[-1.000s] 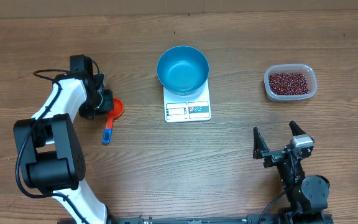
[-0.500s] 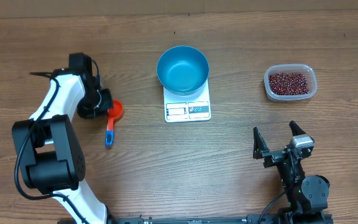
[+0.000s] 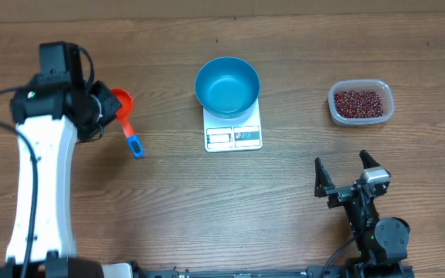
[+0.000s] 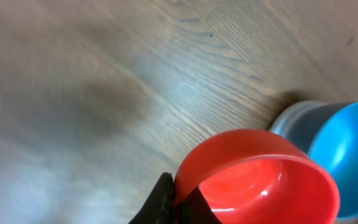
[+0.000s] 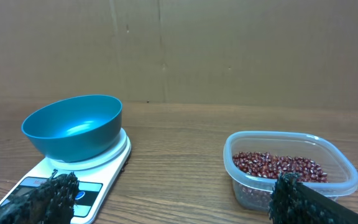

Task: Scoop item into bowl and weigh 150g on scale
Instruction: 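Lift the red scoop with the left gripper toward the center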

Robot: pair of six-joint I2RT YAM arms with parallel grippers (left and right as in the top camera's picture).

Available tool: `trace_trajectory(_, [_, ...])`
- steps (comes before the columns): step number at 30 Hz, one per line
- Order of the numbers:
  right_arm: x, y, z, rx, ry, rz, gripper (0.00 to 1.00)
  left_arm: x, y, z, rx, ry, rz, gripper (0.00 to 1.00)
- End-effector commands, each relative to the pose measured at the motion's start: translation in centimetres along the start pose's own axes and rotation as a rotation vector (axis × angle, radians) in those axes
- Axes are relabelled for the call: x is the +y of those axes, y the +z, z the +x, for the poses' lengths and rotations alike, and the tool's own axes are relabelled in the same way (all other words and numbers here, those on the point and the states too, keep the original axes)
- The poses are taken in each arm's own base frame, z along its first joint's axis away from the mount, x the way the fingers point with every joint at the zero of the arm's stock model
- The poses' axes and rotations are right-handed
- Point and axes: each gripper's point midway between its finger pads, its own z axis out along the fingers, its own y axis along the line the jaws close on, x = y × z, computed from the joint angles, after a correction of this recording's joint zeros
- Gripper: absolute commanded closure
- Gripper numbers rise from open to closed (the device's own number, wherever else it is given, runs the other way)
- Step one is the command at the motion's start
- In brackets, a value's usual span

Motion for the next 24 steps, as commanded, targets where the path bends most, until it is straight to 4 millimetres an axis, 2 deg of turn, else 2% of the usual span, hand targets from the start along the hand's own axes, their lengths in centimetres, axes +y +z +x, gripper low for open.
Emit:
trace_trajectory(1, [0.0,0.0,0.2,-0.004,0.003,0.004,0.00,0.3,-2.0,0.6,-0.004,-0.264,0.010,0.96])
trace_trajectory(4, [0.0,0.0,0.2,-0.004,0.002,0.004,0.00,1.1,-2.4,2.5,0.065,-0.371,-0.024,0.96])
trace_trajectory(10, [0.0,0.0,0.2,-0.004,0.002,0.004,0.00,0.5,-2.9,6.1,0.253,-0.425,-0.001,0.95])
trace_trajectory(12, [0.0,0.0,0.2,-0.004,0.002,0.004,0.00,0.2,-3.1,6.7,0.287,-0.463,0.009,0.96])
trace_trajectory(18, [0.0,0.0,0.2,-0.004,0.002,0.004,0.00,1.1,-3.5,8.0,0.332,-0.587,-0.065,0.96])
trace_trajectory(24, [0.0,0.0,0.2,-0.004,0.003,0.004,0.00,1.4,-3.5,8.2,0.332,-0.591,-0.081,0.96])
